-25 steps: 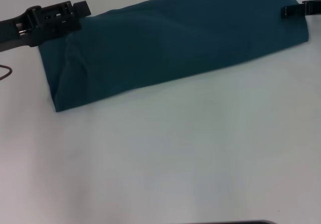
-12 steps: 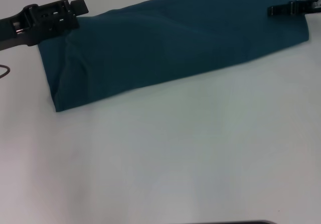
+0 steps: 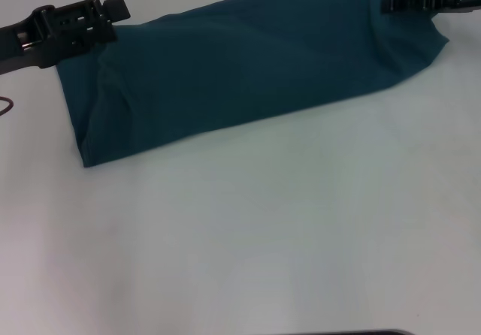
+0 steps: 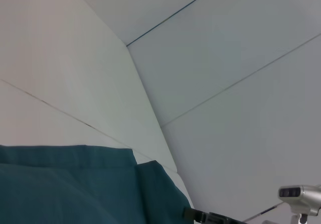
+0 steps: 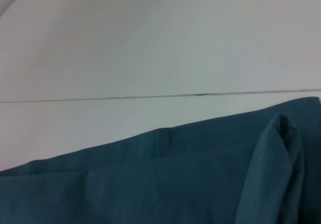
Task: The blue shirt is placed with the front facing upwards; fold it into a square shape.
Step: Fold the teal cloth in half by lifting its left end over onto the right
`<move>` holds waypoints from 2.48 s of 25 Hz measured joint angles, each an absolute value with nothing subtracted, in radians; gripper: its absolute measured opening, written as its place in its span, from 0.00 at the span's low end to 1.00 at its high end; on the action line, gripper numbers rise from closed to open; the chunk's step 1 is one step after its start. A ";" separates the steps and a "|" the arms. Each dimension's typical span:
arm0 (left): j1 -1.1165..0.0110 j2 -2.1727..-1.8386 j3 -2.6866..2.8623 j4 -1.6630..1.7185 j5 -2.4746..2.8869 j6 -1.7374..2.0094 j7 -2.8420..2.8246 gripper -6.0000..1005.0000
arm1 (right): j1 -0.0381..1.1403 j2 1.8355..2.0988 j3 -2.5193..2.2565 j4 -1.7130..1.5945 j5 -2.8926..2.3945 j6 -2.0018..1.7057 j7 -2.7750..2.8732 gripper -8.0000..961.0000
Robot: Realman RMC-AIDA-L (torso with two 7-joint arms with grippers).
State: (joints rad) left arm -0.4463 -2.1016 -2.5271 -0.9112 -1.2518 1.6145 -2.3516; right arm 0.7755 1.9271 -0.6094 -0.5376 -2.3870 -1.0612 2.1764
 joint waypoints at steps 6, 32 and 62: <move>-0.447 -2.103 -2.530 -0.911 -1.252 1.614 -2.352 0.70 | 0.759 1.917 -0.621 -0.557 -2.439 -1.059 2.213 0.79; -0.460 -2.105 -2.545 -0.911 -1.252 1.603 -2.356 0.70 | 0.756 1.941 -0.630 -0.521 -2.497 -0.908 2.247 0.70; -0.460 -2.107 -2.541 -0.910 -1.252 1.609 -2.353 0.70 | 0.722 1.926 -0.632 -0.590 -2.457 -1.041 2.308 0.57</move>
State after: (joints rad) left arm -0.4598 -2.1071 -2.5408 -0.9100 -1.2517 1.6087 -2.3525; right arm 0.7215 1.9256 -0.6322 -0.5897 -2.4572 -1.0406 2.3082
